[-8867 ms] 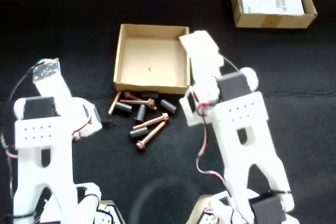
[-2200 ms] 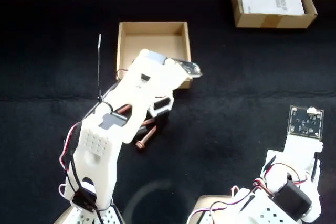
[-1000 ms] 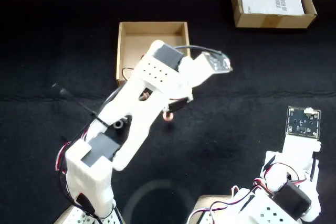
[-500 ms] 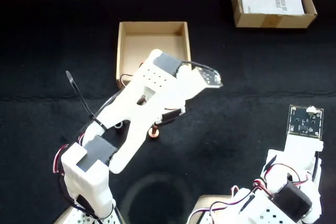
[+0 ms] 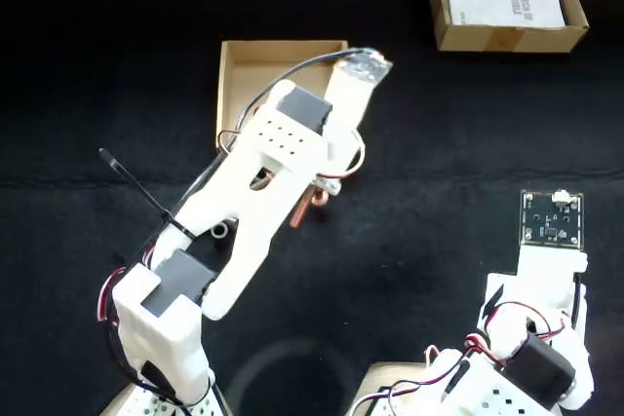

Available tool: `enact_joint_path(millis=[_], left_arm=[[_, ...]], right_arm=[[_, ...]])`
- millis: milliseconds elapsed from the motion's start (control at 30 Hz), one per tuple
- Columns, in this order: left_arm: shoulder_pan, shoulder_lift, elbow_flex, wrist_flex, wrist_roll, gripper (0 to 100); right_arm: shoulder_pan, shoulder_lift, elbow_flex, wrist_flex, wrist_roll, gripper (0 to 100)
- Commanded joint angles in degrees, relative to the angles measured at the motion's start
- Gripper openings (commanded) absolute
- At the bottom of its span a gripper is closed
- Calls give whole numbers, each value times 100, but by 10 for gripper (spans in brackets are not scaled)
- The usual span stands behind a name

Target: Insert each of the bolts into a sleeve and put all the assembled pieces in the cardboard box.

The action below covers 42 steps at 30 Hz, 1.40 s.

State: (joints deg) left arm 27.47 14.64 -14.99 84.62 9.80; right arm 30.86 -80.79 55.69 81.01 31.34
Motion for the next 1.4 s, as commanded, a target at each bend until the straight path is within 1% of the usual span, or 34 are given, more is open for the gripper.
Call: enact_joint_path(millis=[0,100,167,400,467,600,767,833,1033,1200,1367], left_arm=[[154,-321,-215,413,70,8],[418,-321,-224,1073,62,8],[514,-321,-233,1284,62,8],[444,-251,-198,1187,70,8],[277,-189,145,818,53,8],[-207,295,1174,-492,-580,8],[-611,980,2079,-2242,-580,8],[-620,1077,2211,-2690,-571,8],[-488,734,2264,-2655,-580,8],[-418,409,2246,-2119,-589,8],[-338,-295,2237,-1565,-589,9]], right_arm=[[-48,-40,-215,-40,26,8],[-40,-40,-215,-48,53,8],[-48,-40,-215,-48,53,8],[-110,-40,-66,-92,53,8],[-189,-40,40,-66,53,8],[-215,-40,119,-48,53,8],[-215,-40,119,-48,53,8],[-215,-40,119,-48,53,8],[-286,-31,127,-92,44,8],[-532,-31,198,-92,26,8],[-629,-31,409,-92,26,8]])
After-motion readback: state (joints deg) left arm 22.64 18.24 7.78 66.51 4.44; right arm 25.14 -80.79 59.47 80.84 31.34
